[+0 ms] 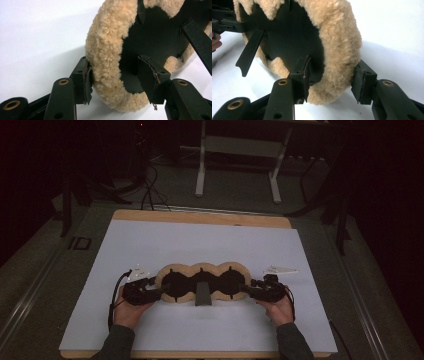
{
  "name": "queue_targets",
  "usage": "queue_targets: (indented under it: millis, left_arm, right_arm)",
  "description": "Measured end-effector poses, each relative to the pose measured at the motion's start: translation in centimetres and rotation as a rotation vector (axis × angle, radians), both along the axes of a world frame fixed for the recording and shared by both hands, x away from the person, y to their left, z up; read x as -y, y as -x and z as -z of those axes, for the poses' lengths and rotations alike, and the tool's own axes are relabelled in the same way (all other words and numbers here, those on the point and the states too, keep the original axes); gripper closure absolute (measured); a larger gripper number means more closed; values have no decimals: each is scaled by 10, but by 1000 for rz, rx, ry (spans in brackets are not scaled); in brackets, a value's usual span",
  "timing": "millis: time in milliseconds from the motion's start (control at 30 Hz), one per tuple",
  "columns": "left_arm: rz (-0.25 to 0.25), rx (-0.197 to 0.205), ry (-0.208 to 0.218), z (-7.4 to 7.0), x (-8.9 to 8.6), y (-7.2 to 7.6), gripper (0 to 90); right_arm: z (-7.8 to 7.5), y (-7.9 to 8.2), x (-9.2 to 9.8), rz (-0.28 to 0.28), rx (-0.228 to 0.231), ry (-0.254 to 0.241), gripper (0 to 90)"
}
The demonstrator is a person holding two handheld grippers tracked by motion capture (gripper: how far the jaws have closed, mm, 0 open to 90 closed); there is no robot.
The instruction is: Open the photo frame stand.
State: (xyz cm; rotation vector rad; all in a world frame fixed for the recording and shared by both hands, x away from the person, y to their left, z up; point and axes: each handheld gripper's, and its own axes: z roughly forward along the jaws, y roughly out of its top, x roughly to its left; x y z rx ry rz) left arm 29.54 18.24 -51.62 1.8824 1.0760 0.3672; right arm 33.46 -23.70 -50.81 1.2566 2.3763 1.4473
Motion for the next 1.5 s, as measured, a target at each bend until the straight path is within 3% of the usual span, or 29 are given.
queue_targets:
  millis: [67, 100, 167, 367, 600, 800, 1167, 1467, 1500]
  left_arm:
    - [-6, 22, -17, -1, 0, 0, 475]
    - [-17, 56, -36, -2, -1, -1, 473]
    - [-28, 69, -38, 0, -3, -2, 469]
    - [-31, 56, -32, 0, -6, -2, 469]
    - [-14, 59, -12, -3, -5, 4, 485]
    - [2, 52, 7, -5, -8, 8, 487]
    - [45, 0, 64, -6, -15, 11, 484]
    - [74, -1, 40, -8, -15, 15, 498]
    - [70, 23, -6, -8, -12, 17, 510]
  right_arm:
    - [0, -1, -1, 1, 9, 6, 530]
    - [0, -2, -4, -5, 17, 13, 530]
    - [0, -5, -8, -5, 25, 25, 528]
    - [2, -7, -14, 3, 53, 40, 510]
    - [11, -2, -11, 0, 43, 44, 481]
    - [7, 0, -12, -20, 45, 64, 464]
    - [3, 4, -10, -57, 25, 42, 389]
    - [6, 8, -5, -55, 2, 38, 441]
    - [6, 9, -5, -52, 7, 52, 470]
